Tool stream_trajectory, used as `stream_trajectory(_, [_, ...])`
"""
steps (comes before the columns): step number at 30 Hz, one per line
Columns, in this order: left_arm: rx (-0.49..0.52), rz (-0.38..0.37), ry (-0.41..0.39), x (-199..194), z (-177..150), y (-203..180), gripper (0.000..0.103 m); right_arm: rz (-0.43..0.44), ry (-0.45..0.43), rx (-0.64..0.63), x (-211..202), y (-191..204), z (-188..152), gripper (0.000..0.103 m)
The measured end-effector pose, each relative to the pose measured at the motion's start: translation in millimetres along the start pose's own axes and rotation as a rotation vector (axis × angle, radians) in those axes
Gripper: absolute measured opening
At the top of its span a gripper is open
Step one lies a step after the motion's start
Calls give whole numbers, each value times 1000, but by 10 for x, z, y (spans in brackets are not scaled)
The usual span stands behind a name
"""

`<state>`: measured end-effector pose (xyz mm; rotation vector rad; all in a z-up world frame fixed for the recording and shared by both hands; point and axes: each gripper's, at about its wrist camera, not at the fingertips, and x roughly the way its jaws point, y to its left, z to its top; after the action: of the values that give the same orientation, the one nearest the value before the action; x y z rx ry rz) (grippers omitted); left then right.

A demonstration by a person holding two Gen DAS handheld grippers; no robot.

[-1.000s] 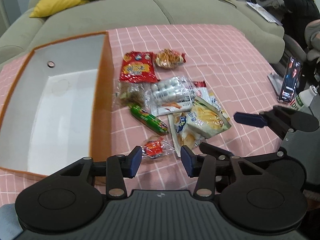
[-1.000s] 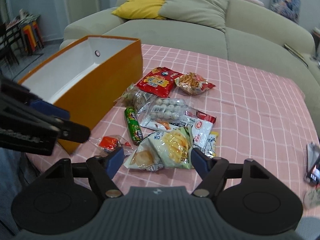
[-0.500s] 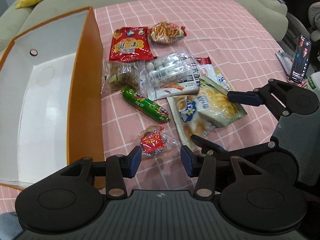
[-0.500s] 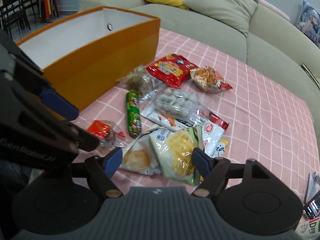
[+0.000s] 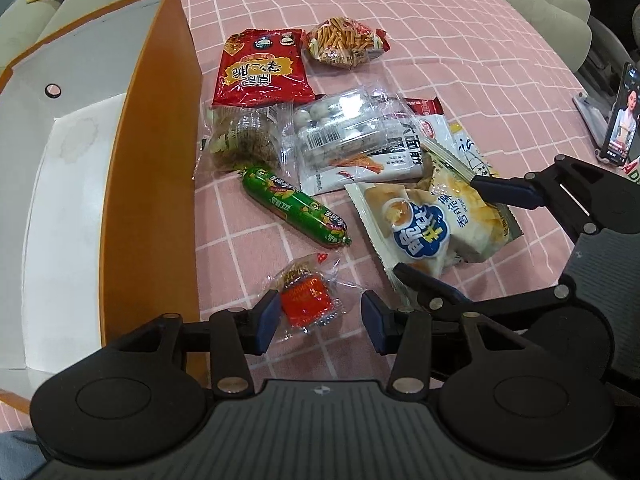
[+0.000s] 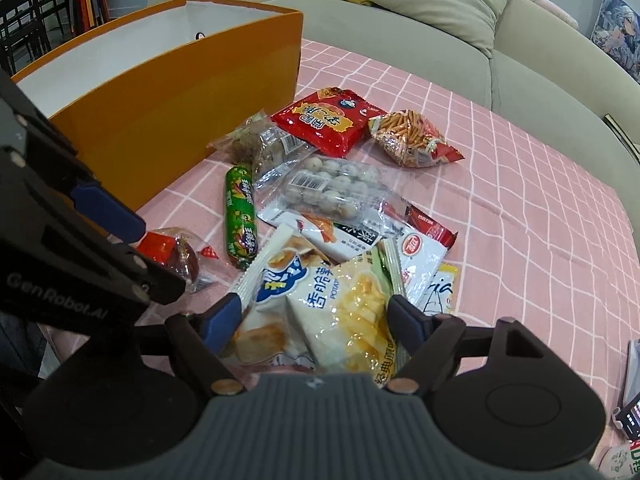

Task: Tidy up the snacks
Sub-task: 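Reach the left tool to the red candy while the right tool reaches the bread bag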

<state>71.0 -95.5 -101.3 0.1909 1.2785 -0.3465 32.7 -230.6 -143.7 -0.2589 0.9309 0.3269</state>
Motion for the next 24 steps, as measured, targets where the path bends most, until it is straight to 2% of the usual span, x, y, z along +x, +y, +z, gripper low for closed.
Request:
stream_trajectory(6, [-2, 22, 54, 44, 38, -17, 64, 13, -3, 12, 12, -37, -29, 77])
stream_trajectory(10, [-57, 4, 87, 97, 29, 53, 63, 20, -7, 16, 4, -52, -39, 77])
stream_trajectory(14, [-91, 3, 60, 111, 7, 86, 63, 24, -13, 19, -4, -58, -45, 76])
stream_trajectory(18, [20, 37, -28, 28, -5, -88, 65, 27, -12, 20, -13, -61, -49, 75])
stream_trajectory(24, [115, 89, -48, 124, 2, -177, 65, 25, -15, -4, -26, -37, -74, 75])
